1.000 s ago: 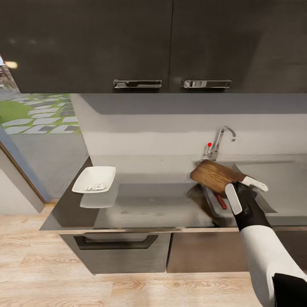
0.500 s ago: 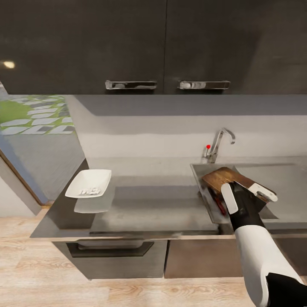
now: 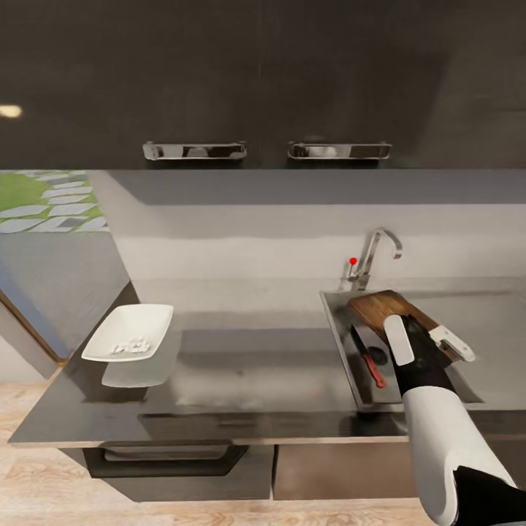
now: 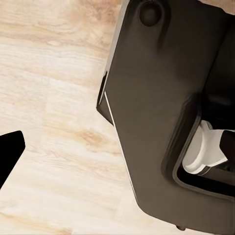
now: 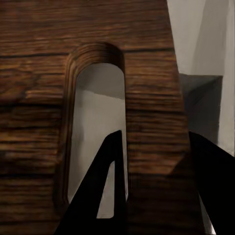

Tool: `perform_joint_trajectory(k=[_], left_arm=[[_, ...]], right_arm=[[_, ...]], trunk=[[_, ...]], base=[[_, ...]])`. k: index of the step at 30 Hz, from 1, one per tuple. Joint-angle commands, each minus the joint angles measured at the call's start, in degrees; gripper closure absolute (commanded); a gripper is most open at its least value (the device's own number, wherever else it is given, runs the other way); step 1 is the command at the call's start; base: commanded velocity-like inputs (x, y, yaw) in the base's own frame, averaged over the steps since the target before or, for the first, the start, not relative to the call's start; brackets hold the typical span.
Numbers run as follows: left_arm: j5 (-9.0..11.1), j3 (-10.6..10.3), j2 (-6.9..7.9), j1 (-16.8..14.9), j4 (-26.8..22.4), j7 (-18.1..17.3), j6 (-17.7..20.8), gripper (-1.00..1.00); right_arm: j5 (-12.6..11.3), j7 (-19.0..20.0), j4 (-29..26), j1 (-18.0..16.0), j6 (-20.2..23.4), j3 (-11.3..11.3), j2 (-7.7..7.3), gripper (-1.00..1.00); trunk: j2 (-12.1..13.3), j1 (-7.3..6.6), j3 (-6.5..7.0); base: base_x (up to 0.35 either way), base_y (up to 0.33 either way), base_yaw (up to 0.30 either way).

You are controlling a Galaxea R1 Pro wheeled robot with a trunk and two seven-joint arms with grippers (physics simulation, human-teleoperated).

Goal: In the kitchen, take the Vidalia onion out of the sink, dice it on the chopping board with the paring knife, put the diced onion into the bowl on the countertop, then place both the paring knife and the chopping board into the sink.

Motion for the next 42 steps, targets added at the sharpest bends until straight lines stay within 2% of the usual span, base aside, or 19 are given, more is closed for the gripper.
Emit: perform_joint_trajectory(k=[1,7,10,14,15,19,23,33,37,42], left_arm=[[0.5,0.0,-0.03,0.0,-0.1,0.0,-0.1,-1.0],[0.5,0.0,-0.03,0.0,-0.1,0.0,-0.1,-1.0],[0.5,0.0,-0.03,0.0,0.0,0.0,-0.1,-1.0],[0.5,0.0,-0.03,0.0,0.0,0.0,-0.1,-1.0],[0.5,0.0,-0.03,0.0,0.0,0.0,-0.1,-1.0],[0.5,0.0,-0.03,0.0,0.0,0.0,-0.1,-1.0],[0.5,0.0,-0.03,0.0,0.0,0.0,-0.1,-1.0],[0.5,0.0,-0.03,0.0,0.2,0.0,-0.1,-1.0],[0.5,0.0,-0.06,0.0,0.1,0.0,-0.1,-1.0],[0.5,0.0,-0.11,0.0,0.1,0.0,-0.1,-1.0]], right_arm=[[-0.2,-0.8,-0.1,0.0,0.2,0.0,0.36,1.0],[-0.1,-2.8,0.6,0.0,-3.7,0.1,2.89,1.0],[-0.1,-2.9,2.7,0.0,-5.6,0.0,3.2,1.0],[-0.1,-2.8,5.9,0.0,-9.1,-0.2,2.87,1.0],[-0.1,-2.8,6.7,0.0,-9.5,-0.9,2.81,1.0],[0.1,-2.2,8.0,0.0,-10.1,-8.3,2.56,1.0],[0.3,-2.0,8.5,0.0,-10.1,-10.3,2.5,1.0],[0.4,-1.9,10.9,0.0,-10.3,-10.6,2.66,1.0],[0.5,-0.2,12.3,0.0,-13.4,-10.6,2.69,1.0],[0.6,1.1,14.0,0.0,-15.3,-10.5,2.63,1.0]], trunk=[[-0.1,0.05,-0.1],[-0.1,0.05,-0.1],[-0.1,0.05,-0.1],[-0.1,0.05,-0.1],[-0.1,0.05,-0.1],[-0.1,0.05,-0.1],[-0.1,0.05,-0.18],[-0.1,0.05,-1.03],[-0.1,0.05,-1.39],[-0.1,0.05,-1.84]], base=[[0.109,-0.002,0.0],[0.24,0.128,0.0],[0.105,0.081,0.0],[0.018,0.014,0.0],[0.004,0.003,0.0],[0.001,0.001,0.0],[0.0,0.0,0.0],[0.024,-0.008,0.03],[0.195,-0.124,0.073],[0.11,-0.031,0.075]])
